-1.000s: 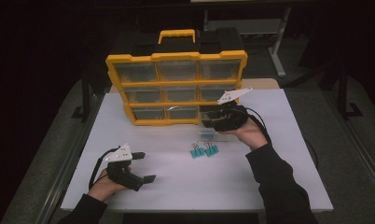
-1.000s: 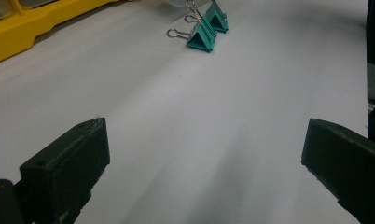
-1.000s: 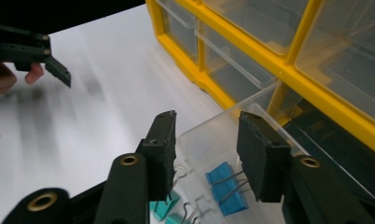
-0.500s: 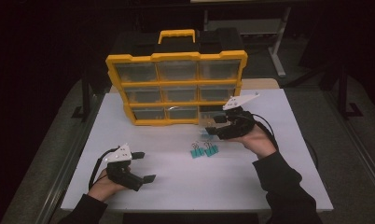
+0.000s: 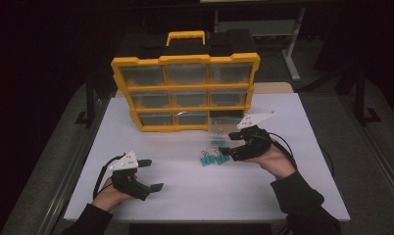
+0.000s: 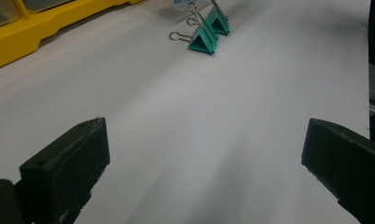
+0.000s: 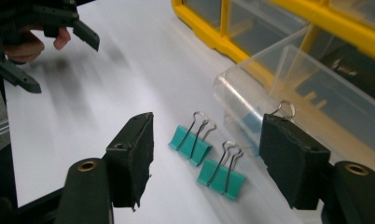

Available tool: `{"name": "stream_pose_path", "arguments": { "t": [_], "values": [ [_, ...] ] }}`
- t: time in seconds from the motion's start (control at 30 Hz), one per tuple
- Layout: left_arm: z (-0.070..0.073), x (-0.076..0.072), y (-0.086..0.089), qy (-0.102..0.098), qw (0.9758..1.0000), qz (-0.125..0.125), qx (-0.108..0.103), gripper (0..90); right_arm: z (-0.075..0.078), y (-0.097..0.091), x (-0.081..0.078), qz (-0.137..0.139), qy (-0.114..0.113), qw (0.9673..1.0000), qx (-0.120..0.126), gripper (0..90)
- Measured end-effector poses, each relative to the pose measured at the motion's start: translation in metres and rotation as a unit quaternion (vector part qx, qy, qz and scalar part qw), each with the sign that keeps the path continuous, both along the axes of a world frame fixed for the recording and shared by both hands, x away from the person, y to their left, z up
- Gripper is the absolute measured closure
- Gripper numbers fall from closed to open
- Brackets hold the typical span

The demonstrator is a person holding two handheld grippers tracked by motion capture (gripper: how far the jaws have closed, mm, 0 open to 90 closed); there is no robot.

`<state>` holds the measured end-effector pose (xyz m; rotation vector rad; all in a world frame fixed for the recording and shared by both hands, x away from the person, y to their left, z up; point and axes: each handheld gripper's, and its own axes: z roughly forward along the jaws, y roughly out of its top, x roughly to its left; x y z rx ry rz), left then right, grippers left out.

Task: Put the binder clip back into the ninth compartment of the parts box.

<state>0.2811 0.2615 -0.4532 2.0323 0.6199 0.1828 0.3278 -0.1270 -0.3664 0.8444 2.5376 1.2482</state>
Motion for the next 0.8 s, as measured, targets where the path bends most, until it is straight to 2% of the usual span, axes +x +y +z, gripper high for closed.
{"name": "stream_pose_path", "arguments": {
  "t": [0.37, 0.8],
  "values": [
    [0.001, 0.0, 0.001, -0.002, 1.0, 0.0, 0.0, 0.7, -0.023, 0.0, -0.011, -0.012, 0.023, 0.9996, -0.009, 28.2],
    [0.001, 0.0, 0.001, -0.003, 1.0, 0.0, 0.0, 0.7, -0.053, 0.005, -0.013, -0.04, 0.027, 0.9986, -0.023, 26.6]
  ]
}}
